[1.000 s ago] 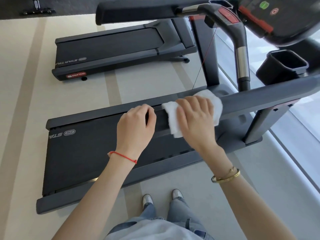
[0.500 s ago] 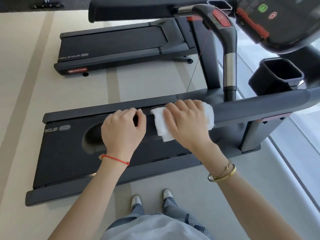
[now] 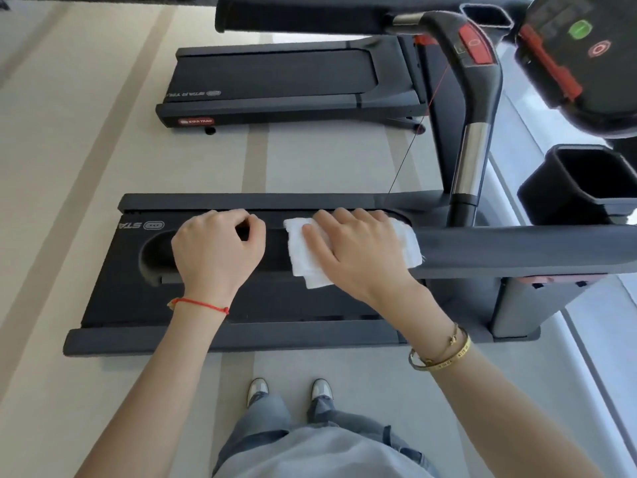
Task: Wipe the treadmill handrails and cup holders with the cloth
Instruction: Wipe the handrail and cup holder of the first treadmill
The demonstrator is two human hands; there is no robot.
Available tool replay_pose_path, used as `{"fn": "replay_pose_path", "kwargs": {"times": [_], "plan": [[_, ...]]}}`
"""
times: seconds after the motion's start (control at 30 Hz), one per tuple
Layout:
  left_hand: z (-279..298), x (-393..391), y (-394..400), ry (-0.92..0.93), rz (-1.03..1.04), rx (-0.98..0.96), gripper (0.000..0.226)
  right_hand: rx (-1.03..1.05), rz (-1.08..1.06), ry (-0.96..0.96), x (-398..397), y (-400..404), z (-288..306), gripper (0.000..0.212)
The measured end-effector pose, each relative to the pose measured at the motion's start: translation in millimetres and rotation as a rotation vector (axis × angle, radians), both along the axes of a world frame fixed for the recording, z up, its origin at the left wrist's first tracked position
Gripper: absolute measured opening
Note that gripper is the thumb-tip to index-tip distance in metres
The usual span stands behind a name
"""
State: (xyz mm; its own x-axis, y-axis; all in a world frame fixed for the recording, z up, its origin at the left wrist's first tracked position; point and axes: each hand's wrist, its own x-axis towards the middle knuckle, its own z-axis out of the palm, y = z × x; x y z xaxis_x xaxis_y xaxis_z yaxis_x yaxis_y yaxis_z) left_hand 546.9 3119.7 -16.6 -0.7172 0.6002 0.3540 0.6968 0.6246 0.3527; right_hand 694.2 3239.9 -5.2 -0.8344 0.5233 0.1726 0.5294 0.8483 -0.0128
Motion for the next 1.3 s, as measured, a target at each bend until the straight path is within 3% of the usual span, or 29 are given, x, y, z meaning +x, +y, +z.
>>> {"fn": "replay_pose_path", "kwargs": {"times": [0.17,0.27,0.4,0.47,0.53,0.63,0.73,0.87,1.0,1.13,1.3], "plan": [[1.8,-2.6,-2.5,-0.006,-0.050,0.005,0.039,-0.245,0.091,-0.037,11.8,36.2,9.4,0.043],[3.4,-2.1,-0.4,-0.015,-0.086,-0.011,0.042,-0.402,0.061,-0.148,4.2,49.6,12.0,0.051],[4.6,2.0,4.9,-0.006,-0.118,-0.016,0.043,-0.508,0.140,-0.355,-38.8,41.1,9.9,0.042],[3.5,0.7,4.0,-0.004,-0.125,-0.013,0.044,-0.530,0.150,-0.364,-45.6,41.0,10.4,0.045],[2.4,-0.7,2.9,-0.006,-0.132,-0.012,0.044,-0.469,0.122,-0.297,-33.6,39.7,13.4,0.051],[3.3,-0.5,3.9,0.000,-0.116,-0.008,0.045,-0.219,0.092,-0.131,-7.8,27.9,14.2,0.062],[2.6,-0.9,4.4,0.004,-0.125,-0.001,0.046,-0.086,0.074,-0.107,10.3,14.3,9.5,0.064],[-0.3,-1.2,3.7,0.004,-0.136,0.010,0.046,-0.046,0.081,0.026,31.7,-1.3,-2.1,0.053],[-2.5,-0.2,3.0,0.019,-0.140,0.021,0.045,-0.090,0.049,0.110,25.7,-6.7,-0.5,0.057],[-3.4,1.0,2.3,0.041,-0.111,0.024,0.046,-0.151,-0.096,0.039,-1.2,8.5,15.4,0.071],[-4.2,1.9,1.7,0.056,-0.121,0.032,0.047,-0.048,-0.058,0.033,-0.9,3.7,3.9,0.074]]}}
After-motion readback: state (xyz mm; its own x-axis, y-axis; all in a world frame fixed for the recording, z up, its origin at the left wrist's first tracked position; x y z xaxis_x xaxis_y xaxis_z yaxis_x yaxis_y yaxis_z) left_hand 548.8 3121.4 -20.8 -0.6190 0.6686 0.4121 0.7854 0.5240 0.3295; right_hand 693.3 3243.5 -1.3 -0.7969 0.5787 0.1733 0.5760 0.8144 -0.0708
